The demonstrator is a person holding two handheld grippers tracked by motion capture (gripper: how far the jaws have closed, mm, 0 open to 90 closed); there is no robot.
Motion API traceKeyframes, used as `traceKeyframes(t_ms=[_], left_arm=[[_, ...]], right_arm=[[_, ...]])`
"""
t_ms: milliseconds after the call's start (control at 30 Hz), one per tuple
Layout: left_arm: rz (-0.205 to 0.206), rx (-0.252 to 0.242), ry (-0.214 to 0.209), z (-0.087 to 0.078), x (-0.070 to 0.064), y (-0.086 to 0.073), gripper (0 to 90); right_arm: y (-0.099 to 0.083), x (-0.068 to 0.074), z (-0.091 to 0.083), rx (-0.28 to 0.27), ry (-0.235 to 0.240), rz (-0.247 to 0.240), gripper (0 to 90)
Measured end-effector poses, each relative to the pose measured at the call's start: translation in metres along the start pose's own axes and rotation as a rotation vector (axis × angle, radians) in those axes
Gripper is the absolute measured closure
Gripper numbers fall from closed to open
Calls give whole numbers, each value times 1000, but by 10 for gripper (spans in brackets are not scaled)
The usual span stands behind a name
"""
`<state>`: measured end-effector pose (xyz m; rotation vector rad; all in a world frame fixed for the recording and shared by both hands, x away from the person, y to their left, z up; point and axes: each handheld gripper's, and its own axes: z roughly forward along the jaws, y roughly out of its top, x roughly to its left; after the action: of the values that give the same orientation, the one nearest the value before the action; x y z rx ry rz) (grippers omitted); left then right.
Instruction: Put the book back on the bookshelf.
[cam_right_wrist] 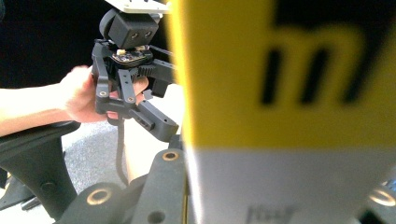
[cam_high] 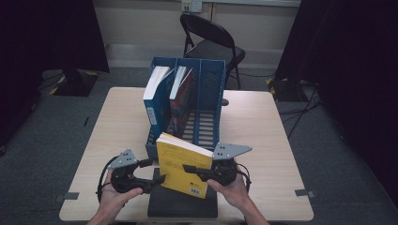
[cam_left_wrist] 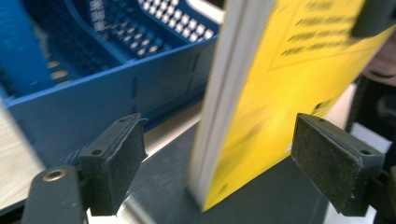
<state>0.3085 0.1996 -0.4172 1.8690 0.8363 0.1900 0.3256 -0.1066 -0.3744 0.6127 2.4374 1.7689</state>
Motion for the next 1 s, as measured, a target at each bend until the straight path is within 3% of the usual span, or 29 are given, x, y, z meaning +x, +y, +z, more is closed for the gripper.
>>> traceKeyframes(t_ms=[100, 200, 333, 533, 1000], left_arm=[[-11, 33, 10, -4, 5, -6, 169], [-22, 49, -7, -5, 10, -13, 161], [-7, 83, 63, -1, 15, -20, 162], [-23, 74, 108, 0, 18, -23, 160], [-38, 83, 125, 2, 22, -25, 161]], right_arm=[[0, 0, 0, 0, -6, 2, 755], [0, -1, -1, 1, -12, 10, 755], [1, -3, -2, 6, -20, 20, 756], [1, -3, -3, 3, -31, 32, 756], [5, -8, -13, -8, -87, 36, 756]])
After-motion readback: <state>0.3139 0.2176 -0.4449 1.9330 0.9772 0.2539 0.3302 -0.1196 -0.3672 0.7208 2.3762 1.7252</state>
